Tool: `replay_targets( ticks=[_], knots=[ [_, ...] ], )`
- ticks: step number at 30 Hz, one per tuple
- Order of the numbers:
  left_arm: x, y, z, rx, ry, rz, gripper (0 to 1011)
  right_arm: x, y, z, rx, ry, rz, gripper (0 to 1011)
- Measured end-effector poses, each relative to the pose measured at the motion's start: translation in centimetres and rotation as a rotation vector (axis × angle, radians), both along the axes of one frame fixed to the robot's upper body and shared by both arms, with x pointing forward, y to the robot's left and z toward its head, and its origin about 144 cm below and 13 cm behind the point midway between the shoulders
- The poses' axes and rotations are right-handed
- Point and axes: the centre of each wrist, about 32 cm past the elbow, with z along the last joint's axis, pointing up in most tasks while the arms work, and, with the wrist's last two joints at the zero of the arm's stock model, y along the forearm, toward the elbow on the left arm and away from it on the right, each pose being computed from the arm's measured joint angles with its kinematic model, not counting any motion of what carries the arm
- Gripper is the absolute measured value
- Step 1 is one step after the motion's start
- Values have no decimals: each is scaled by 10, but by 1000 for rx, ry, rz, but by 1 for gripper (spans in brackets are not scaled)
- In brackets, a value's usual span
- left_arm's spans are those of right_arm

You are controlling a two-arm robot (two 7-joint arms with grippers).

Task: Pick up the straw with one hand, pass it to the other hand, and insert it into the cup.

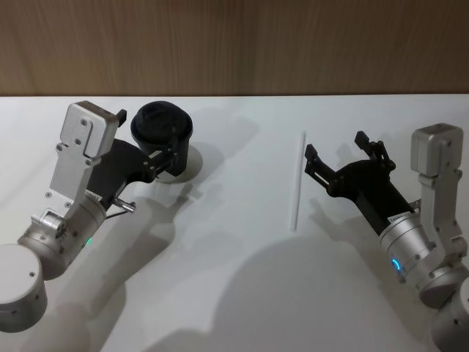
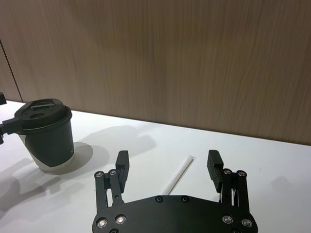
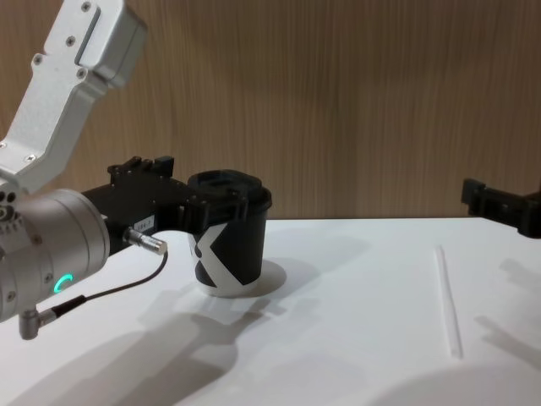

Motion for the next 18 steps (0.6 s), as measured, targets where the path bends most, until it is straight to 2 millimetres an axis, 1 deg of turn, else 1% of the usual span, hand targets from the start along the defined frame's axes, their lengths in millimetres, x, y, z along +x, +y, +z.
replay_targets(
  ticks=[18],
  knots=[
    [0, 0, 0, 0, 0, 0, 1004, 0, 0, 0, 0, 0, 0, 1001]
  ],
)
